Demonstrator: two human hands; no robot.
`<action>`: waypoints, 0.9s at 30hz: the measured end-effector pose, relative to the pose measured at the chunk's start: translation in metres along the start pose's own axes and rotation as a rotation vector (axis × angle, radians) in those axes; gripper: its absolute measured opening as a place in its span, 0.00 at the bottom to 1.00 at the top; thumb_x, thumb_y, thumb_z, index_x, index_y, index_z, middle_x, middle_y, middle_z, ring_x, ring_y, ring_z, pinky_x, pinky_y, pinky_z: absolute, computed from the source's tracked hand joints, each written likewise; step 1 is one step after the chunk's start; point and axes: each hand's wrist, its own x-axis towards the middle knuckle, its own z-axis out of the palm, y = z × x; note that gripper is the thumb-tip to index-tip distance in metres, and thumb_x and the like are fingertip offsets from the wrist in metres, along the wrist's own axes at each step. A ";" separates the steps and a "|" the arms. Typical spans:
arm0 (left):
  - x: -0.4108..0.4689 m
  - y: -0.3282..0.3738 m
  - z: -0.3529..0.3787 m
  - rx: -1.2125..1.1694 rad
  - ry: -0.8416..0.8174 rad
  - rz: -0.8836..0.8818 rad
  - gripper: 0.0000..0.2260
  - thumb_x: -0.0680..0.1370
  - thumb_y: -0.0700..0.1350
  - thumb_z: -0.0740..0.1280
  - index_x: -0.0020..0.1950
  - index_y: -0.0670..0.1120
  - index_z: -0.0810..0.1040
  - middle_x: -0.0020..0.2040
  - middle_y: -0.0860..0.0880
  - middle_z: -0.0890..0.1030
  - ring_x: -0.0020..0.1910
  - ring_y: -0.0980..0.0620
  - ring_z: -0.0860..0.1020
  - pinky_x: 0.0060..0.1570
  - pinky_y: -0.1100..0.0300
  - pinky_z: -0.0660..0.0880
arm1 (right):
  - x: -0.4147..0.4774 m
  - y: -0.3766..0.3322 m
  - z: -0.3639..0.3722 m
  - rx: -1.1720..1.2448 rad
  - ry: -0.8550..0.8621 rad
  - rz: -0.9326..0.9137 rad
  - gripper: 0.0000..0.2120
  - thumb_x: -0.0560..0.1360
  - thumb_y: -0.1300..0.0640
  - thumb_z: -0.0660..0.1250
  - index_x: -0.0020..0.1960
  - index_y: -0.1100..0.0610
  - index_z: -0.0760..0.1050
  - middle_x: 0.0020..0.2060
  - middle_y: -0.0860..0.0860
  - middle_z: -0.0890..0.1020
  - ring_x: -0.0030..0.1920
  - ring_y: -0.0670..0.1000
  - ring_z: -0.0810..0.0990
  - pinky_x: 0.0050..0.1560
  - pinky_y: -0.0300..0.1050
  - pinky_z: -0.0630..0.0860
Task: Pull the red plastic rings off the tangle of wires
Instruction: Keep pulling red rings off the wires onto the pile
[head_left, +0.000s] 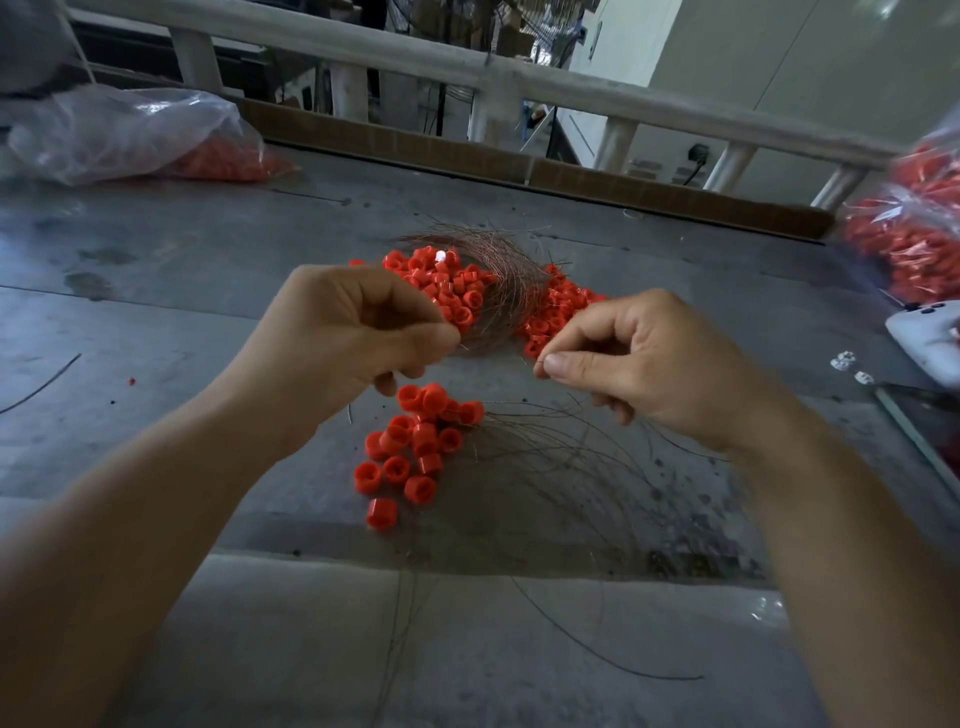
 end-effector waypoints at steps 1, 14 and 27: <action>-0.001 -0.001 0.001 0.116 -0.034 0.013 0.13 0.54 0.55 0.71 0.33 0.50 0.82 0.31 0.51 0.82 0.27 0.60 0.77 0.27 0.71 0.73 | 0.000 0.001 0.000 -0.042 -0.027 0.016 0.05 0.71 0.58 0.69 0.37 0.51 0.80 0.28 0.46 0.79 0.28 0.40 0.75 0.27 0.30 0.69; 0.007 -0.019 -0.001 0.321 0.008 -0.134 0.05 0.66 0.48 0.73 0.31 0.50 0.81 0.30 0.59 0.81 0.31 0.66 0.77 0.36 0.68 0.69 | 0.003 0.009 0.009 -0.226 -0.111 0.065 0.03 0.68 0.48 0.71 0.37 0.47 0.79 0.31 0.40 0.79 0.35 0.34 0.76 0.35 0.25 0.70; 0.043 -0.057 -0.019 0.882 0.117 -0.173 0.21 0.78 0.46 0.61 0.72 0.52 0.64 0.74 0.43 0.59 0.73 0.43 0.56 0.69 0.51 0.54 | 0.005 0.010 0.013 -0.235 0.028 0.038 0.03 0.72 0.51 0.68 0.41 0.49 0.79 0.36 0.43 0.81 0.39 0.38 0.78 0.41 0.30 0.74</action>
